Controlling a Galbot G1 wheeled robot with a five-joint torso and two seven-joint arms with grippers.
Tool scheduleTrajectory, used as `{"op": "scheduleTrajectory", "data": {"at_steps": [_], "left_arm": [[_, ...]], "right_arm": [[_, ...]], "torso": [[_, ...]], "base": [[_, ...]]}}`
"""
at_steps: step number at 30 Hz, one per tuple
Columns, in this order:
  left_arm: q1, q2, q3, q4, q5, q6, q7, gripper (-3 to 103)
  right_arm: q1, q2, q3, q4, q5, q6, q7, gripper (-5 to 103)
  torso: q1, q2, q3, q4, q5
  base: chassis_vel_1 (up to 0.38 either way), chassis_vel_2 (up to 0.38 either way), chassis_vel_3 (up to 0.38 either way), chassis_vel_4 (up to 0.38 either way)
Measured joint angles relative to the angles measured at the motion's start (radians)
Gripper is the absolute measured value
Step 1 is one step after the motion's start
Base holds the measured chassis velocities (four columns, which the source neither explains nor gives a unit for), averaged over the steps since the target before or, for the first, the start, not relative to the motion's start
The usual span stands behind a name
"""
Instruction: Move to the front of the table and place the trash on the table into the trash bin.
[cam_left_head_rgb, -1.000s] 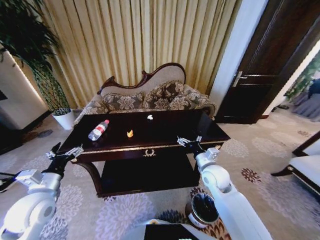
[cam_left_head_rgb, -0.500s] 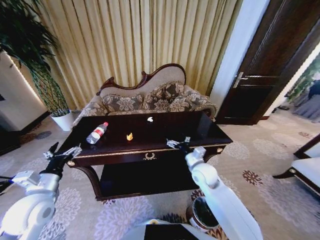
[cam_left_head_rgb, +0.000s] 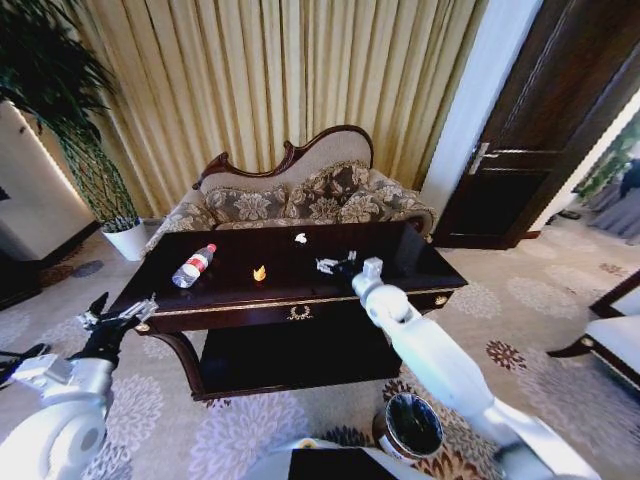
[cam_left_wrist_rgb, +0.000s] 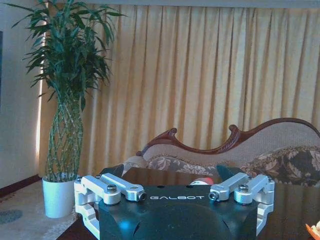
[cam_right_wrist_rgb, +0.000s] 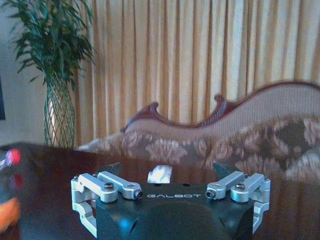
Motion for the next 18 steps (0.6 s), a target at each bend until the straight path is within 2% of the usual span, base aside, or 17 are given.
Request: {"op": "scheduleTrajectory", "data": {"at_steps": [5, 8, 12, 18], "left_arm": [[0.011, -0.03, -0.008, -0.012, 0.012, -0.002, 0.003, 100], [0.036, -0.055, -0.031, -0.026, 0.015, -0.008, 0.015, 100], [0.049, -0.068, -0.045, -0.029, 0.019, -0.02, 0.032, 100], [0.074, -0.09, -0.06, -0.041, 0.026, -0.035, 0.041, 100]], "right_arm": [[0.131, 0.017, -0.084, -0.099, 0.031, -0.028, 0.0, 100], [0.223, 0.06, -0.15, -0.188, 0.06, -0.081, 0.0, 100], [0.263, 0.095, -0.182, -0.23, 0.066, -0.119, 0.0, 100], [0.346, 0.214, -0.235, -0.388, 0.063, -0.14, 0.0, 100]], "torso": [[0.0, 0.0, 0.0, 0.0002, -0.0001], [0.0, 0.0, 0.0, 0.0001, 0.0002], [0.0, 0.0, 0.0, 0.0002, 0.0], [0.0, 0.0, 0.0, 0.0005, -0.0001]], "base": [[0.0, 0.0, 0.0, 0.0], [0.0, 0.0, 0.0, 0.0], [0.0, 0.0, 0.0, 0.0], [0.0, 0.0, 0.0, 0.0]]}}
